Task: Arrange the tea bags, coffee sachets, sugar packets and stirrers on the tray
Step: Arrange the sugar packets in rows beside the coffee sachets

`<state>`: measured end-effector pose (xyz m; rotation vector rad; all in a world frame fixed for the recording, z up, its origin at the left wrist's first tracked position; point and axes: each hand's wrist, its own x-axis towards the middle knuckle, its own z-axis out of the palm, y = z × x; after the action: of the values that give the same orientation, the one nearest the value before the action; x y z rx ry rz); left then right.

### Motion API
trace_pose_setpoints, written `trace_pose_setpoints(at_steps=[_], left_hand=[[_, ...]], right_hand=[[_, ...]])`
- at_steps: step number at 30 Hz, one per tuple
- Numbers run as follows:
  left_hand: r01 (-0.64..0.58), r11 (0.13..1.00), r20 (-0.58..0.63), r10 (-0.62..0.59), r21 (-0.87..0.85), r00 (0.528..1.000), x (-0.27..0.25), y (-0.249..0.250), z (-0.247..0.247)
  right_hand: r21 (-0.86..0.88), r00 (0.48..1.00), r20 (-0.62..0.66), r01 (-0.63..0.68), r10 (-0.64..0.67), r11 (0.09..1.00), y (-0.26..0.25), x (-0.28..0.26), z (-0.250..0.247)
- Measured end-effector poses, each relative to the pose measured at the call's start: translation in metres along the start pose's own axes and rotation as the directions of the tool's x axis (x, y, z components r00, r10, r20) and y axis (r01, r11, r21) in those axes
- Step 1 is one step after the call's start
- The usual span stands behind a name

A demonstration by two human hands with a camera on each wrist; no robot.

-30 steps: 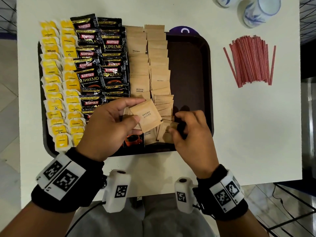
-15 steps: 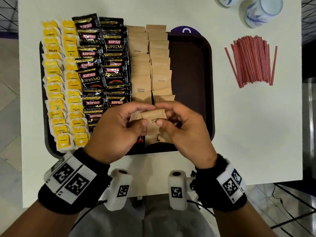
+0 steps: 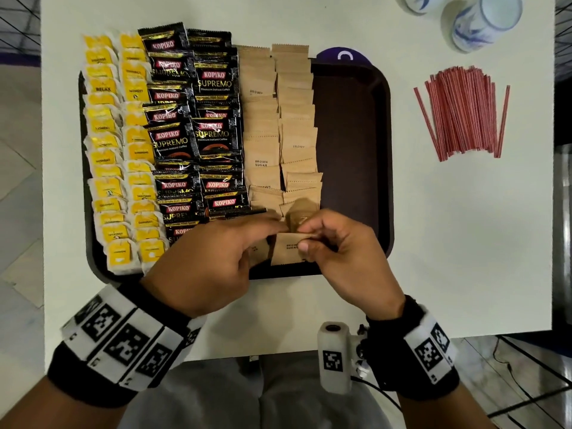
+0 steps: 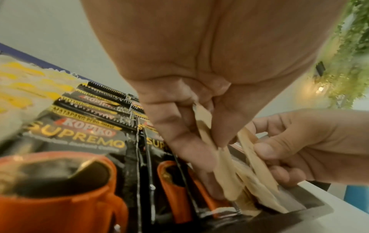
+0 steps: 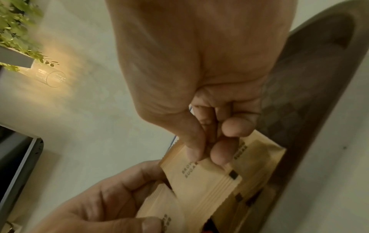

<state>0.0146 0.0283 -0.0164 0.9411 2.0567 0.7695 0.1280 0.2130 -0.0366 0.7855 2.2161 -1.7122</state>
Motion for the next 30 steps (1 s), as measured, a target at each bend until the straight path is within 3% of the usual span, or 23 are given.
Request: trace_pose_setpoints(at_steps=[7,13,23,30], left_hand=[[-0.033,0.991,0.104,0.020,0.132,0.994,-0.002,0.002,-0.005],[-0.060,0.963,0.217,0.002,0.263,0.976,0.000,0.001,-0.003],[-0.102,0.956,0.189,0.050,0.275,0.981,-0.013,-0.012,-0.007],[-0.136,0.982,0.096,0.124,0.133,0.988,-0.018,-0.014,-0.012]], right_hand=[[-0.029,1.000,-0.005,0.005,-0.005,1.000,0.003,-0.002,-0.006],[0.048,0.999,-0.038,0.006,-0.004,0.999,0.004,-0.003,-0.014],[0.008,0.999,-0.033,-0.002,0.002,1.000,0.003,0.004,-0.003],[-0.095,0.997,0.013,0.078,-0.077,0.992,-0.004,0.011,0.012]])
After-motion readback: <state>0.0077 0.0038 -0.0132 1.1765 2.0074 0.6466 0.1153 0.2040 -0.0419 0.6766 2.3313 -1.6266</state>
